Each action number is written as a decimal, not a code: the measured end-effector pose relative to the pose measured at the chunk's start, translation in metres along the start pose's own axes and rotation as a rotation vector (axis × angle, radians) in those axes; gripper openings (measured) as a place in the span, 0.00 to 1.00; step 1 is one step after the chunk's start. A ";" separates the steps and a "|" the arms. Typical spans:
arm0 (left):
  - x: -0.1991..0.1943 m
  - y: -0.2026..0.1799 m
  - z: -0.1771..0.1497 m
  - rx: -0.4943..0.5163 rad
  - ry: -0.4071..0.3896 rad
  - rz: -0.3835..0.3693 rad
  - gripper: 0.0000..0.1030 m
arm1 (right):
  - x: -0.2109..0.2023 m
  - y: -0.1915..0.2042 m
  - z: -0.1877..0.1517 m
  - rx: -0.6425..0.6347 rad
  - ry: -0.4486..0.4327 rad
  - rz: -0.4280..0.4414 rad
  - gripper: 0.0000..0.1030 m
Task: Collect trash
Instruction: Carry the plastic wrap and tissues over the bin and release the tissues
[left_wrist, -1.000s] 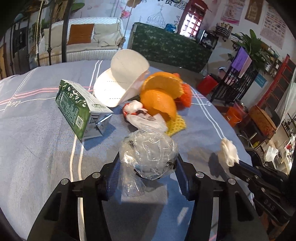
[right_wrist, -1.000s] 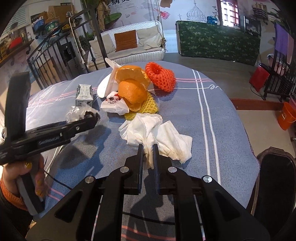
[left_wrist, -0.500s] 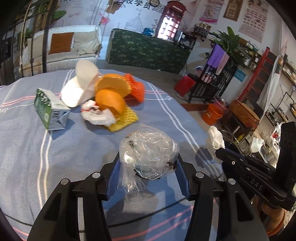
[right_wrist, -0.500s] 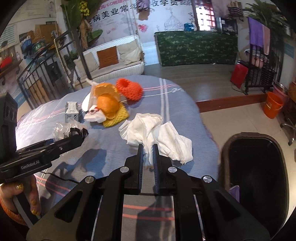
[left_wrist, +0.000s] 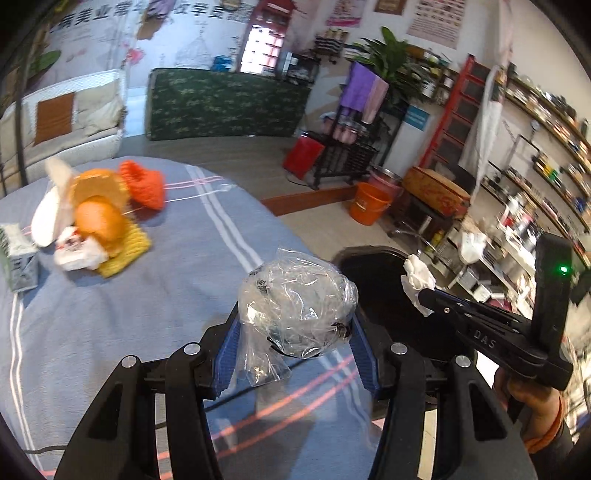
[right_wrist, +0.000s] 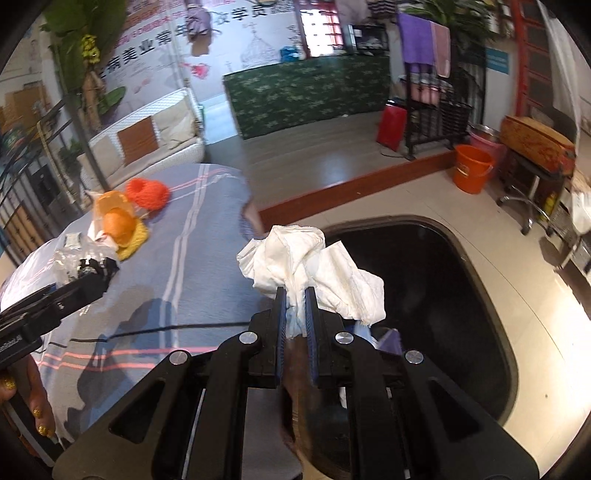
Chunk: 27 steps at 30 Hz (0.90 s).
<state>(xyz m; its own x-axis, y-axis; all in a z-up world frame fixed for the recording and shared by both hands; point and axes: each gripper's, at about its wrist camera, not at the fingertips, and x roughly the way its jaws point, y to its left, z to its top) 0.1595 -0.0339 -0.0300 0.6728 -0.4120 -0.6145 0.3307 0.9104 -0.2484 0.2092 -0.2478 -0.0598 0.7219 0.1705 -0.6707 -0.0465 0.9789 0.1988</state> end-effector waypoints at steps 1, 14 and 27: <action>0.004 -0.007 0.001 0.020 0.004 -0.012 0.52 | 0.001 -0.007 -0.002 0.016 0.008 -0.011 0.11; 0.031 -0.057 -0.006 0.128 0.048 -0.112 0.52 | 0.024 -0.065 -0.032 0.158 0.106 -0.108 0.42; 0.061 -0.080 -0.016 0.160 0.144 -0.161 0.52 | -0.006 -0.087 -0.025 0.242 0.008 -0.163 0.63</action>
<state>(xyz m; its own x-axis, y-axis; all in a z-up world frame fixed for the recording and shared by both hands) 0.1633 -0.1319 -0.0601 0.5055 -0.5315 -0.6797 0.5344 0.8113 -0.2369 0.1915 -0.3316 -0.0910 0.7009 0.0146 -0.7131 0.2370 0.9382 0.2521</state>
